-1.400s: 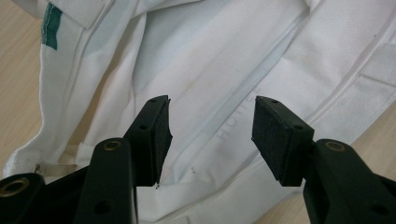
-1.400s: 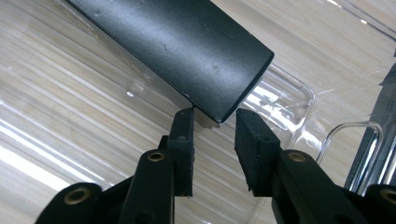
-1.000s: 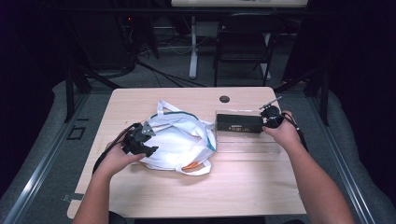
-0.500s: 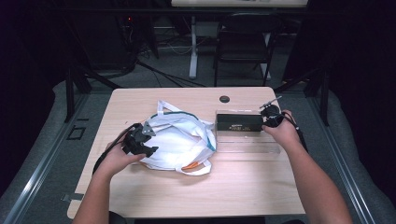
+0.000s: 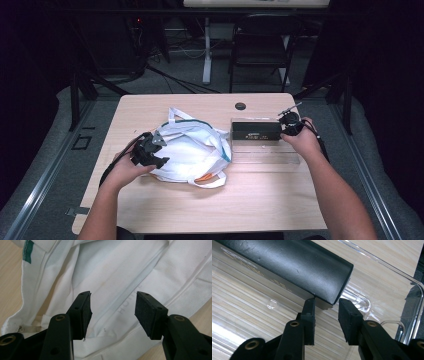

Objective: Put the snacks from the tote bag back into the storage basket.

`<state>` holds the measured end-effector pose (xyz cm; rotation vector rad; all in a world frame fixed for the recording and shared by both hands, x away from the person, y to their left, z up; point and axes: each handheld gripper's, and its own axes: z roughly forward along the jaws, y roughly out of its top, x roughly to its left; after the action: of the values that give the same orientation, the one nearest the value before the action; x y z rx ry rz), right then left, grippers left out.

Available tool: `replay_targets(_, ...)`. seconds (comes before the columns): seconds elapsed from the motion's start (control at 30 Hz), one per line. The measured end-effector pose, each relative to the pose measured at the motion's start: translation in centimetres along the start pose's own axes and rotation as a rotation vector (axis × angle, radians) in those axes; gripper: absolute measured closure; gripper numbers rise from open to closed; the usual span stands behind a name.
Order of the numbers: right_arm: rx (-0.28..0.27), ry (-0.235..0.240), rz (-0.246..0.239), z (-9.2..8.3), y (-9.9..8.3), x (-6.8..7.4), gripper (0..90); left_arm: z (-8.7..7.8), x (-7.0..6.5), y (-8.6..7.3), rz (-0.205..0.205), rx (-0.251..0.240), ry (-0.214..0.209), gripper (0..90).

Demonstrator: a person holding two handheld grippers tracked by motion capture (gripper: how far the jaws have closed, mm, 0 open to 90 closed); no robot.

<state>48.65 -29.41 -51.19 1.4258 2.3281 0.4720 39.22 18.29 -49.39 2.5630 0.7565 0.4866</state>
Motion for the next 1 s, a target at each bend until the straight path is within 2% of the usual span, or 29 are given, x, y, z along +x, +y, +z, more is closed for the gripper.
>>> replay_targets(0.33,-0.017,0.018,0.015,-0.4,-0.3,0.4,62.6,0.0,0.0,0.0,0.001,-0.001,0.001,46.6)
replay_targets(0.4,-0.005,0.022,0.004,-0.7,-0.4,0.4,62.6,-0.1,0.0,0.0,0.001,-0.003,0.002,46.6)
replay_targets(0.67,-0.023,0.033,-0.005,-1.9,-0.8,0.8,63.8,-0.1,-0.1,0.0,0.000,-0.003,0.000,46.6)
replay_targets(0.77,-0.012,0.031,-0.030,-2.6,-0.9,1.0,64.3,-0.2,0.0,0.0,0.001,-0.004,-0.001,46.6)
replay_targets(0.83,-0.029,0.036,-0.032,-3.2,-0.8,1.4,64.7,-0.2,-0.1,0.0,0.000,-0.008,0.002,46.5)
replay_targets(1.0,-0.057,0.075,-0.044,-5.2,-0.4,2.3,69.8,-0.3,-0.1,0.0,-0.004,-0.009,-0.001,46.6)
